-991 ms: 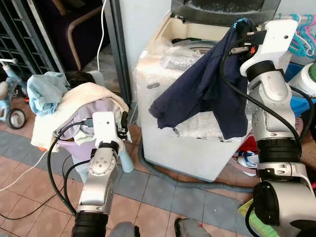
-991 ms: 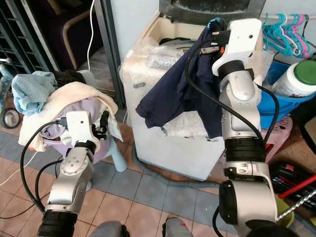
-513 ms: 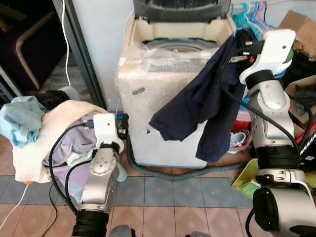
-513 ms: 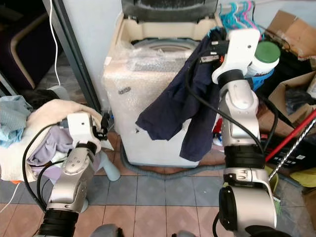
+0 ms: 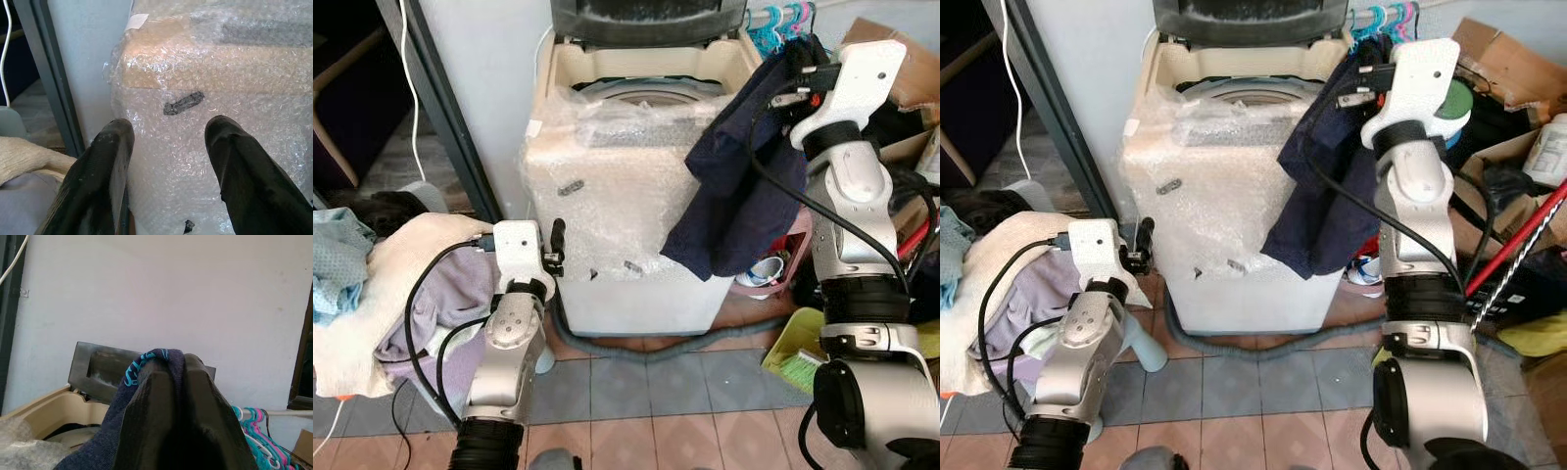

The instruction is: Clothes washing

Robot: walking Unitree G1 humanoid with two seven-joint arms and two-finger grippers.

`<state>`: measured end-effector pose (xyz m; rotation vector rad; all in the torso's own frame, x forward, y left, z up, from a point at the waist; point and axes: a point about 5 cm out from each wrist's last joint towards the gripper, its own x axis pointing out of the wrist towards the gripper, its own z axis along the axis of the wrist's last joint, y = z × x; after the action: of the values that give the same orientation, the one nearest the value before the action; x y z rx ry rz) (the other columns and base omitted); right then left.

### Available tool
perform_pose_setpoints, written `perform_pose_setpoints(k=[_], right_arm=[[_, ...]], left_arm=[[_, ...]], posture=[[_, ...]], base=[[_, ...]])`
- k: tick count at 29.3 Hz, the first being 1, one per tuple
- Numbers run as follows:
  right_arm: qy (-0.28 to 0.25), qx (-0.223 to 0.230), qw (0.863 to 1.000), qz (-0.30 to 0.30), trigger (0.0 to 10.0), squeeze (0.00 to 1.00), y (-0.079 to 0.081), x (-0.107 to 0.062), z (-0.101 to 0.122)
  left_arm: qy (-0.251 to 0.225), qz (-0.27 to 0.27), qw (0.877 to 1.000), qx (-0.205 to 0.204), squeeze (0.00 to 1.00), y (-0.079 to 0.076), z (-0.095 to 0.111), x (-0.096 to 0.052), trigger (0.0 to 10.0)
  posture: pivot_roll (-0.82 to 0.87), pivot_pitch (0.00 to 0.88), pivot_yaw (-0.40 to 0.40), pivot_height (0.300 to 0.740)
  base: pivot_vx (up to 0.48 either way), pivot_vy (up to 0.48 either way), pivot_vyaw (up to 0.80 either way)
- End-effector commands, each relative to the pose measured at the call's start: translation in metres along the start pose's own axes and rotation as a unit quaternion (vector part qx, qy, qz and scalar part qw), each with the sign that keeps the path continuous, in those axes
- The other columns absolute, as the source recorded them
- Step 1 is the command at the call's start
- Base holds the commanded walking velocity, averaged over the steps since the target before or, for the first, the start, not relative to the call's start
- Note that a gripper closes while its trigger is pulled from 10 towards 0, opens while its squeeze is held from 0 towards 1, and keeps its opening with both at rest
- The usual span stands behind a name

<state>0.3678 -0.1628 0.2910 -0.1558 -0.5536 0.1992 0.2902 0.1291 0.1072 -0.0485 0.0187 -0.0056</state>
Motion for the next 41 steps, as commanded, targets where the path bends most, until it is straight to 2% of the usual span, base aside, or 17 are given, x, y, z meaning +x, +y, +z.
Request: perform_pose_setpoints(k=[1,5,7,14,17,19,20,23,24,26,29,33,41], right_arm=[[-0.018,-0.005,1.0,0.013,10.0,0.0,-0.001,0.005,0.008],[-0.026,-0.004,0.999,0.038,10.0,0.0,0.004,0.013,0.013],[-0.038,-0.017,0.997,0.058,10.0,0.0,0.009,0.018,0.018],[-0.059,-0.013,0.995,0.077,10.0,0.0,0.014,0.027,0.025],[-0.068,-0.015,0.994,0.082,10.0,0.0,0.014,0.031,0.03],[-0.07,-0.016,0.994,0.082,10.0,0.0,0.013,0.032,0.03],[-0.071,-0.016,0.994,0.083,10.0,0.0,0.013,0.033,0.031],[-0.073,-0.016,0.994,0.085,10.0,0.0,0.012,0.033,0.031],[-0.074,-0.015,0.993,0.088,10.0,0.0,0.012,0.035,0.031],[-0.075,-0.015,0.993,0.091,10.0,0.0,0.012,0.037,0.032],[-0.081,-0.012,0.992,0.093,10.0,0.0,0.011,0.043,0.036],[-0.085,-0.006,0.992,0.091,10.0,0.0,0.013,0.05,0.04],[-0.072,-0.015,0.994,0.077,10.0,0.0,0.013,0.052,0.033]], left_arm=[[0.0,-0.005,1.0,-0.002,0.0,-0.005,0.0,0.001,10.0],[0.005,-0.001,1.0,-0.003,0.0,-0.005,-0.001,0.0,10.0],[0.008,-0.001,1.0,0.0,0.0,-0.004,-0.003,-0.002,10.0],[0.026,0.015,0.999,0.014,0.0,-0.002,-0.009,-0.006,10.0],[0.068,0.056,0.995,0.044,0.0,0.019,-0.019,-0.02,10.0],[0.074,0.063,0.995,0.039,0.0,0.026,-0.021,-0.026,10.0],[0.08,0.065,0.993,0.05,0.0,0.035,-0.023,-0.034,10.0],[0.097,0.075,0.991,0.059,0.0,0.046,-0.029,-0.044,10.0],[0.107,0.085,0.989,0.064,0.0,0.056,-0.034,-0.051,10.0],[0.099,0.08,0.989,0.077,0.0,0.061,-0.034,-0.055,10.0],[0.096,0.072,0.989,0.085,0.0,0.061,-0.031,-0.056,10.0],[0.092,0.062,0.991,0.072,0.0,0.051,-0.028,-0.052,10.0],[0.09,0.057,0.992,0.068,0.0,0.049,-0.027,-0.05,10.0]], posture=[[-0.01,0.044,0.026,0.74],[-0.01,0.043,0.024,0.74],[-0.01,0.042,0.023,0.74],[0.0,0.041,0.023,0.74],[-0.01,0.042,0.028,0.74],[0.0,0.042,0.029,0.74],[0.01,0.045,0.03,0.74],[0.01,0.045,0.028,0.74],[0.02,0.047,0.023,0.74],[0.02,0.047,0.021,0.74],[0.03,0.046,0.018,0.74],[0.02,0.044,0.014,0.74],[0.02,0.046,0.017,0.74]], base=[[0.472,0.0,0.0],[0.456,0.0,0.0],[0.444,0.0,0.71],[0.44,0.0,0.76],[0.129,0.0,0.73],[0.0,0.0,0.73],[0.0,0.0,0.72],[0.0,0.0,0.71],[0.0,0.0,0.71],[0.0,0.0,0.7],[0.407,0.0,0.69],[0.48,0.0,0.29],[0.48,0.0,0.0]])
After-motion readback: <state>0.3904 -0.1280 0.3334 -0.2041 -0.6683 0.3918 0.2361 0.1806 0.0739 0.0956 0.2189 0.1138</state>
